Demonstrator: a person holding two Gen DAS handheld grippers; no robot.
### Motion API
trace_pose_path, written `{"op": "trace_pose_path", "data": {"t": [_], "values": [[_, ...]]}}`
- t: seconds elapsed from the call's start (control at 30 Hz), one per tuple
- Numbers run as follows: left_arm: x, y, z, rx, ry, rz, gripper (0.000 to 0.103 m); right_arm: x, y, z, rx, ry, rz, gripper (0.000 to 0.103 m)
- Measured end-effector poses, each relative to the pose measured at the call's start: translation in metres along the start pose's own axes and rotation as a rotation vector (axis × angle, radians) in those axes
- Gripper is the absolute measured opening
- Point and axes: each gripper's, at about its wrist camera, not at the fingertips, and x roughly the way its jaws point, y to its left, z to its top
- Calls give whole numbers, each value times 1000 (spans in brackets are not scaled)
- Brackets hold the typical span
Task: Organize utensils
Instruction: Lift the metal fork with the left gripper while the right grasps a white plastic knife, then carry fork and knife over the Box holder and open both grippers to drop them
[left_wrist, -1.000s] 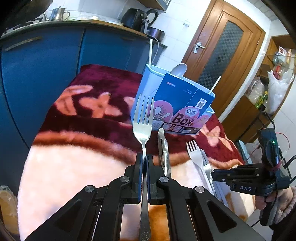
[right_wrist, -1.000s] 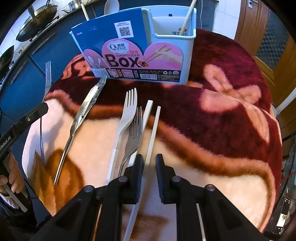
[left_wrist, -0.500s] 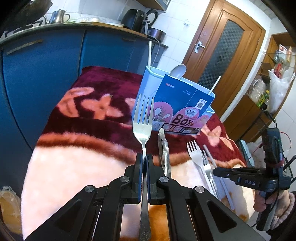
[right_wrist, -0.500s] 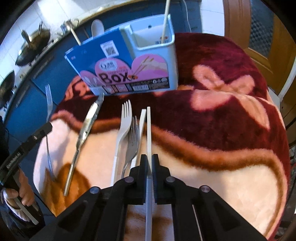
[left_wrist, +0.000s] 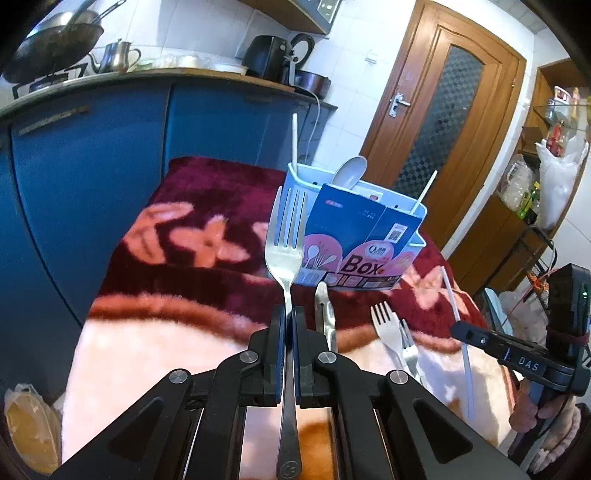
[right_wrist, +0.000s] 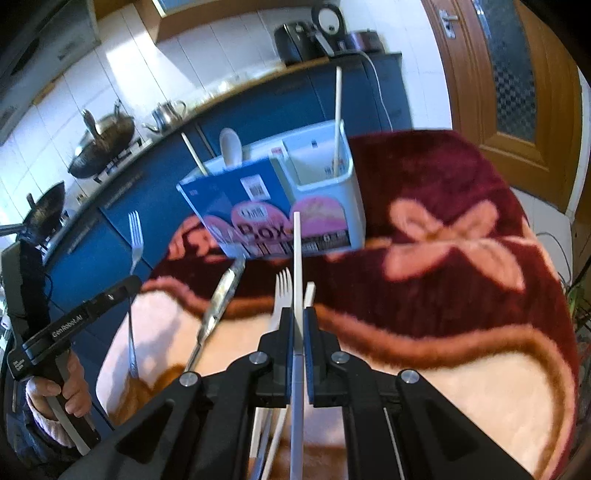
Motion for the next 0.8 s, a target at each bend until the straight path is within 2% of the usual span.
{"op": "trace_pose_path", "data": {"t": [0.37,0.6,0.8], "values": [[-7,-10,17,14,-51,-2,3,-23,7,6,-46,-168,13,7],[-20,-18,40,31,-127,-16,3,-33,10,7,-65,-257,7,7],[-29,-27,70,53,-209,-13,3,-35,7,6,-65,-291,11,7]]}}
